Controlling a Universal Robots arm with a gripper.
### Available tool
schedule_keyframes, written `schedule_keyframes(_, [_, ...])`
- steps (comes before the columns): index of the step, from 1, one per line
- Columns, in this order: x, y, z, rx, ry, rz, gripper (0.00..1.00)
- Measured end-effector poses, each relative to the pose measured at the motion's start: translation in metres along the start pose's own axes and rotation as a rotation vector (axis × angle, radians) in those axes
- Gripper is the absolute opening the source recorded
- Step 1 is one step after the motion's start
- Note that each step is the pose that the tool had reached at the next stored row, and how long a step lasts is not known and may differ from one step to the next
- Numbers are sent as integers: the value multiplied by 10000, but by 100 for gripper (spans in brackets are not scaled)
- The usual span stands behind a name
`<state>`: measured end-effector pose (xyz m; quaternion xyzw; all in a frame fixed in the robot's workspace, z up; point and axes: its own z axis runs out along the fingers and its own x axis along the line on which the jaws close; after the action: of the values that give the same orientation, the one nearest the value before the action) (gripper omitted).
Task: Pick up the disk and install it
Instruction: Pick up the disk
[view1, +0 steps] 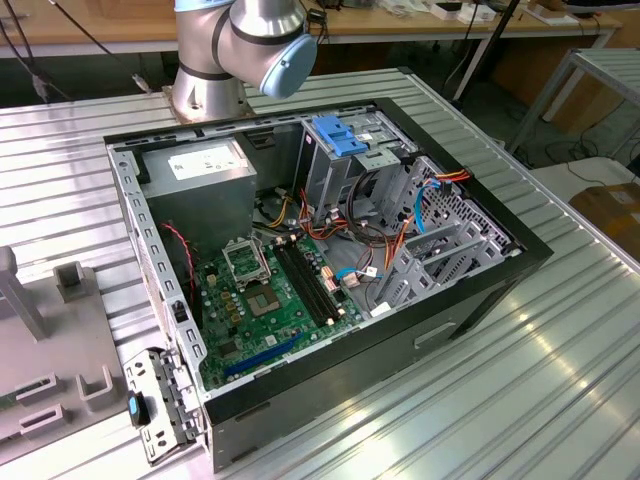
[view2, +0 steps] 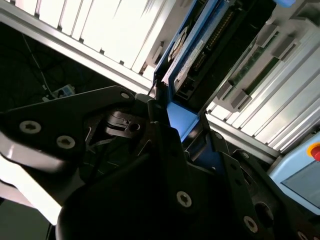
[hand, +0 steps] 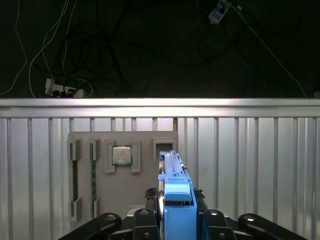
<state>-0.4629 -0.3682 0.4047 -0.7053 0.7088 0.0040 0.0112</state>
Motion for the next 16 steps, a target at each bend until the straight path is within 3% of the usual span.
schedule_keyframes(10, [-5,-3,-231,-1,-1,0,37])
schedule_keyframes(16, [-7,-4,-326,-1,-1,0,37])
